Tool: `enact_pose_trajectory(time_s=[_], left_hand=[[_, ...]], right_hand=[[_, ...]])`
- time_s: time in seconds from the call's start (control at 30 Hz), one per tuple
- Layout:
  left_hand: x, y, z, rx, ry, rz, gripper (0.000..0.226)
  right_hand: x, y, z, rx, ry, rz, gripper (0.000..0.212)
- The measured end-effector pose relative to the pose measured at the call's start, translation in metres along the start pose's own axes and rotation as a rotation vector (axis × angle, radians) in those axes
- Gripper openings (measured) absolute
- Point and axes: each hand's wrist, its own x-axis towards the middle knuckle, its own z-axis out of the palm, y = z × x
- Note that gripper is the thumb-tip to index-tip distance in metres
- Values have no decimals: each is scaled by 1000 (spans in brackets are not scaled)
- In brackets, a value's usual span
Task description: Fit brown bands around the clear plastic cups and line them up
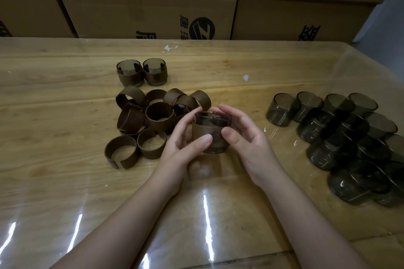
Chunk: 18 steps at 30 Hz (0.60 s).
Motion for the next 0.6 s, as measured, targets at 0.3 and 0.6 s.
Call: enact_pose_trajectory(time_s=[0.3, 0.6], left_hand=[[2, -3, -1, -5, 17, 49, 42], [2, -5, 1, 61, 56, 64, 33]], right_hand=[[0, 4, 2, -26, -73, -16, 47], [1, 6, 3, -49, -67, -15, 39]])
